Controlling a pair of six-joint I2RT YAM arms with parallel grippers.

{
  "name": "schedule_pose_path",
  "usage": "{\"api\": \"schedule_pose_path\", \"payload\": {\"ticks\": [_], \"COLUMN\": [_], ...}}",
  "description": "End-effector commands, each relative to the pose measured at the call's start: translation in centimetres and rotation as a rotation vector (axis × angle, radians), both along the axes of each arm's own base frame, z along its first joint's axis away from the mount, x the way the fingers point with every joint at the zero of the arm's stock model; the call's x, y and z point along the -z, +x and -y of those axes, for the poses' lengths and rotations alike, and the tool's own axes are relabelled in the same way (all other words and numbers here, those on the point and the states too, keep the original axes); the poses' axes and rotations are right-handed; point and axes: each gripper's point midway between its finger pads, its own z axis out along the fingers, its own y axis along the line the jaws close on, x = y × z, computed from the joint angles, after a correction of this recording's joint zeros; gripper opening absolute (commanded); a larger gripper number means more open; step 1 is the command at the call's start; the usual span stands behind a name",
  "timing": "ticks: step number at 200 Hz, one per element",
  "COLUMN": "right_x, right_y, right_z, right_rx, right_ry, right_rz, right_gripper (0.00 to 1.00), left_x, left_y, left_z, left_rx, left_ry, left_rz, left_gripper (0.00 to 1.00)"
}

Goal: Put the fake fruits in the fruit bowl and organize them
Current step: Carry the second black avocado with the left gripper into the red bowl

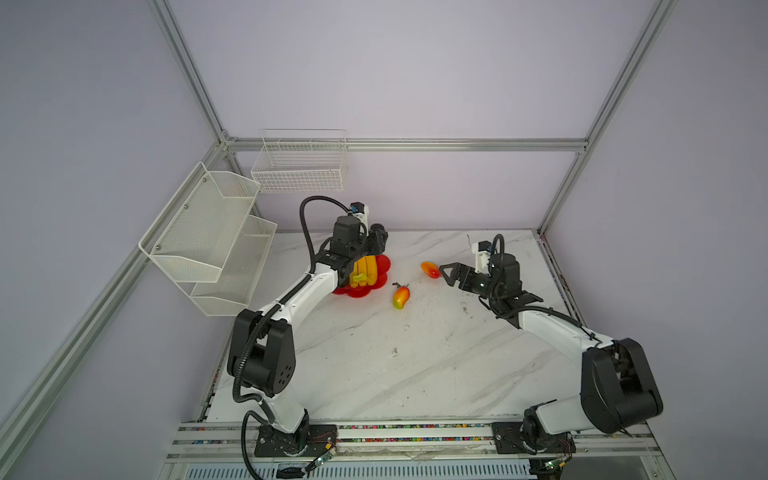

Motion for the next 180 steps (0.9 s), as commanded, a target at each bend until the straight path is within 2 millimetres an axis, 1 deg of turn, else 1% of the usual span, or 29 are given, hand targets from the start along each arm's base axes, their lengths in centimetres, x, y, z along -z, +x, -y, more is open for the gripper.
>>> {"api": "schedule_pose_path", "payload": {"ticks": [1,10,18,24,31,41,50,59,77,97,104,136,163,180], "right_x": [-1.0,-0.2,0.3,0.6,0.4,1.0,1.8,2.1,1.6,1.3,1.4,2.2,2.7,2.6], "right_y": [0.3,0.0,-0.7,-1.4,-2.2,-2.6,-2.8,-2.8,-3.5,-3.5,-3.5,-3.3,-3.2,-3.2], "right_z": [-5.4,-7.0,-8.1,-8.5,-8.9,-8.7,-8.6,-8.4,-8.6,-8.6,-8.5,-8.9,-9.0,-8.9], "right_rx": [-0.126,-0.177,-0.211,-0.227,-0.243,-0.237,-0.244,-0.227,-0.246,-0.245,-0.244,-0.255,-0.260,-0.257], "right_ry": [0.037,0.051,0.083,0.111,0.139,0.148,0.121,0.094,0.116,0.113,0.111,0.109,0.107,0.094], "right_rz": [0.111,0.131,0.157,0.179,0.227,0.240,0.226,0.225,0.244,0.250,0.244,0.216,0.207,0.215], "right_gripper": [0.97,0.97,0.97,0.97,0.97,0.97,0.97,0.97,0.97,0.97,0.97,0.97,0.97,0.98], "left_x": [2.8,3.8,4.9,5.4,5.8,6.3,6.5,6.6,7.3,8.0,8.0,9.0,10.0,9.7], "left_y": [1.6,2.5,3.1,3.5,4.0,4.5,5.0,5.4,6.1,6.4,6.3,6.2,7.1,7.9], "left_z": [-2.3,-3.3,-3.9,-4.4,-5.0,-5.8,-6.4,-6.7,-7.2,-8.9,-9.4,-10.6,-11.5,-11.6], "left_rx": [-0.022,-0.042,-0.050,-0.065,-0.079,-0.096,-0.107,-0.117,-0.127,-0.195,-0.223,-0.240,-0.248,-0.245], "left_ry": [0.112,0.161,0.216,0.253,0.290,0.339,0.361,0.377,0.426,0.471,0.482,0.508,0.513,0.506], "left_rz": [-0.051,-0.074,-0.097,-0.111,-0.113,-0.110,-0.108,-0.102,-0.103,-0.124,-0.127,-0.144,-0.153,-0.127], "left_gripper": [0.37,0.37,0.37,0.37,0.37,0.37,0.37,0.37,0.37,0.38,0.38,0.38,0.38,0.39]}}
